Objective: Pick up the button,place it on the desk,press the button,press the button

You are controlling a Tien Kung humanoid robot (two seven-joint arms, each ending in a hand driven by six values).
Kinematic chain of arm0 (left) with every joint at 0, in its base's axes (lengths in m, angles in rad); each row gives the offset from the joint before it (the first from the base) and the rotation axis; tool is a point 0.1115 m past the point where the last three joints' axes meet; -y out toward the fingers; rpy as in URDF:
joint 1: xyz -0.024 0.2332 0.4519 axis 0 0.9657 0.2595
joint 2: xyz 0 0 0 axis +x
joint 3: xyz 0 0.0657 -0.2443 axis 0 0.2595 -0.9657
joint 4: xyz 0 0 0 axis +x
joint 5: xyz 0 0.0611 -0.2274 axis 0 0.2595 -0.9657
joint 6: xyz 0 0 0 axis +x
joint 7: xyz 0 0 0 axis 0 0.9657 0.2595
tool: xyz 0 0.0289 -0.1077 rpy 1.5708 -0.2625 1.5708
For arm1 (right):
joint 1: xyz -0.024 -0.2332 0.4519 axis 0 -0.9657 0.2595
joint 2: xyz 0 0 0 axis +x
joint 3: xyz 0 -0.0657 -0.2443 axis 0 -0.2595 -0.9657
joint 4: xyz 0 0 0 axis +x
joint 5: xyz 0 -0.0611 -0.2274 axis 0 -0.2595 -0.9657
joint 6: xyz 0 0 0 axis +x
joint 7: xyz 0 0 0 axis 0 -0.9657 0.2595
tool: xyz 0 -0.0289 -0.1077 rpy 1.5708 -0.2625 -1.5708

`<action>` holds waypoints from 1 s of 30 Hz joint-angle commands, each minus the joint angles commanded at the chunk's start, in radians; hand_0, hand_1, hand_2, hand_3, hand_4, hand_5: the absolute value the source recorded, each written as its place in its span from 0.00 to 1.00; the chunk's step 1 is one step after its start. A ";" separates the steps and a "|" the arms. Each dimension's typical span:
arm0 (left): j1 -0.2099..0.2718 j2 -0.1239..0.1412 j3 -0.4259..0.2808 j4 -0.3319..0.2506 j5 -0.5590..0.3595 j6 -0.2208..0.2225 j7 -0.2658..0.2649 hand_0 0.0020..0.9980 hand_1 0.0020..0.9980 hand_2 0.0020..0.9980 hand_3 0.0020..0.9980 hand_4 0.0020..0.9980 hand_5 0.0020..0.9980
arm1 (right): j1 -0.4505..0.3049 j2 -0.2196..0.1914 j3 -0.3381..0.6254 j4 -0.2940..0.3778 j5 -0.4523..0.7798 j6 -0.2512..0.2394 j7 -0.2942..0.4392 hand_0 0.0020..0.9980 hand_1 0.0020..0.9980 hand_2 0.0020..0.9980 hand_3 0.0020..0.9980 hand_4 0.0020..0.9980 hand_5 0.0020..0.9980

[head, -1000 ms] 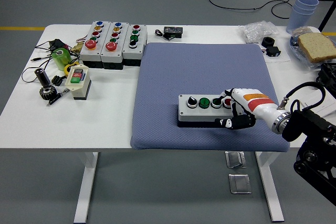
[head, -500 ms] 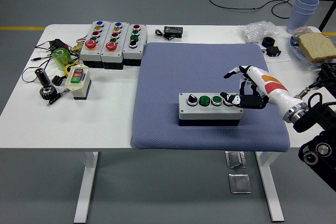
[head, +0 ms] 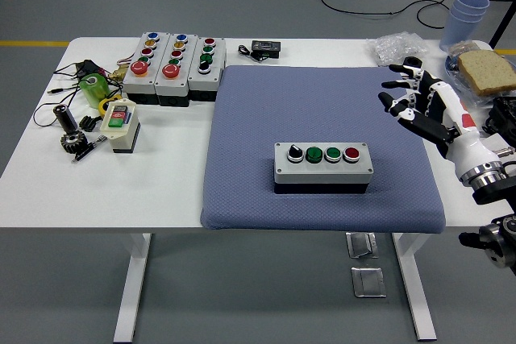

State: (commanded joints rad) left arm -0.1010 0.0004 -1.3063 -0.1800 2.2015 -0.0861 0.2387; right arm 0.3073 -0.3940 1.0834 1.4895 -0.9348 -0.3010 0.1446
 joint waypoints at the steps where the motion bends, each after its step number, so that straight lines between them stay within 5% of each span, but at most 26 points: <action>1: 0.000 0.000 0.000 0.000 0.000 0.000 0.000 0.65 0.65 0.64 0.55 0.31 0.85 | -0.004 0.001 0.006 -0.002 0.039 -0.003 0.005 0.77 0.71 0.80 0.78 0.83 0.43; 15: -0.011 0.002 0.002 0.000 -0.009 0.001 -0.001 0.65 0.65 0.64 0.55 0.31 0.85 | -0.060 0.038 0.060 -0.069 0.601 -0.007 0.030 0.77 0.74 0.80 0.75 0.82 0.43; 30: -0.013 0.001 0.004 0.000 -0.008 0.002 -0.003 0.65 0.65 0.64 0.55 0.31 0.85 | -0.083 0.046 0.067 -0.103 0.599 0.024 0.012 0.76 0.72 0.76 0.72 0.79 0.42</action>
State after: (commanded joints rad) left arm -0.1141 0.0012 -1.3026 -0.1800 2.1932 -0.0836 0.2360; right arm 0.2241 -0.3477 1.1509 1.3867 -0.3358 -0.2771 0.1561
